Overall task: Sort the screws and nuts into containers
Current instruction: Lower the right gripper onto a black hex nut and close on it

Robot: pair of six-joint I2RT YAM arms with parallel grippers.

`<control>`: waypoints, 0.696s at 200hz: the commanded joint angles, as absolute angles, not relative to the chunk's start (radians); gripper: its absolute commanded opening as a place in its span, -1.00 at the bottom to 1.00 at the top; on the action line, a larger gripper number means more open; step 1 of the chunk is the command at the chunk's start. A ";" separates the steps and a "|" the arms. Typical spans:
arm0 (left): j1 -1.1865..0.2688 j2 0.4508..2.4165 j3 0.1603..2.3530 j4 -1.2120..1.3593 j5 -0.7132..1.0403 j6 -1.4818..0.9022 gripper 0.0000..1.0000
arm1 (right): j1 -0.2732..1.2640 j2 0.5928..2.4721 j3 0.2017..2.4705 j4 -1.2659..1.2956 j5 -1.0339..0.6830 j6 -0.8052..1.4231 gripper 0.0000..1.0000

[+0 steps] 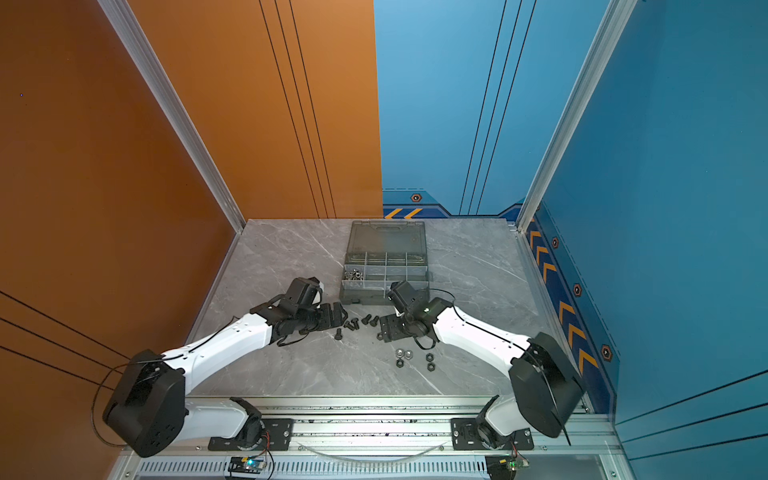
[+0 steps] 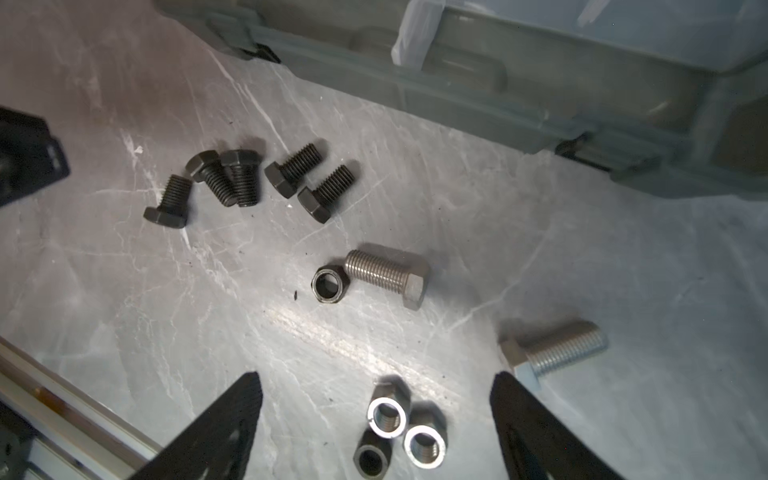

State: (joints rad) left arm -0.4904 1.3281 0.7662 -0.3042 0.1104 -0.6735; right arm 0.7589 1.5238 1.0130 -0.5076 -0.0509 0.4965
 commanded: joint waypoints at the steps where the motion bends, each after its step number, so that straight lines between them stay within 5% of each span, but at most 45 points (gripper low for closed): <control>1: -0.477 1.296 0.748 -0.307 0.120 -0.684 0.96 | 0.793 1.606 1.092 -0.618 -0.018 0.638 0.75; 74: -0.466 1.265 0.711 -0.295 0.109 -0.695 0.96 | 0.862 1.741 1.192 -0.655 0.010 0.707 0.71; 139: -0.463 1.275 0.712 -0.288 0.118 -0.692 0.95 | 0.862 1.796 1.222 -0.640 0.012 0.722 0.46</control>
State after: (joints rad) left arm -0.4709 1.2800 0.7200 -0.2955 0.1104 -0.6830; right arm 0.8604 1.7710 1.1908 -0.6140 -0.0208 0.7010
